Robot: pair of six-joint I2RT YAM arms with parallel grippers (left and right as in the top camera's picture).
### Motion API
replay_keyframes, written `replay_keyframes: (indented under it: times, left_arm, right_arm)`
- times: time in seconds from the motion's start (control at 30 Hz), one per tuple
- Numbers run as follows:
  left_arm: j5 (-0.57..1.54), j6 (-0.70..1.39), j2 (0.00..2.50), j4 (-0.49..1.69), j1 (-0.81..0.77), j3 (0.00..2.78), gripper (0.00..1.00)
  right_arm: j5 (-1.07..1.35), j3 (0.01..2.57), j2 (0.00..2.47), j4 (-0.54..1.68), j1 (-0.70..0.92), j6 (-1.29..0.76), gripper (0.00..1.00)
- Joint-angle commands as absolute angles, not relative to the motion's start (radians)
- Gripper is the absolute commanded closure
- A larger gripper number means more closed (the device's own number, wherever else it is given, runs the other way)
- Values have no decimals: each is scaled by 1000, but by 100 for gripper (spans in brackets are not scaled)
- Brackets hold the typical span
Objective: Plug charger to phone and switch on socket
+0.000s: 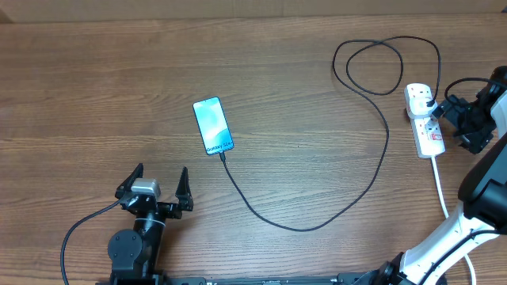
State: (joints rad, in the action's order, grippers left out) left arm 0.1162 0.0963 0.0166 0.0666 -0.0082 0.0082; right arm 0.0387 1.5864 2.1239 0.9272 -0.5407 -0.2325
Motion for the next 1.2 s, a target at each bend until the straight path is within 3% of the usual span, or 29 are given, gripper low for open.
replay_keyframes:
  times: [0.0, 0.83, 1.17]
  left_arm:
    - [120, 74, 4, 69, -13, 5, 1]
    - [120, 74, 4, 69, -13, 4, 0]
    - [120, 74, 4, 69, -13, 5, 0]
  right_arm:
    - [74, 1570, 2231, 918, -511, -239, 0]
    - [126, 1576, 2235, 899, -558, -289, 0]
    - [72, 1823, 2228, 1089, -570, -288, 0]
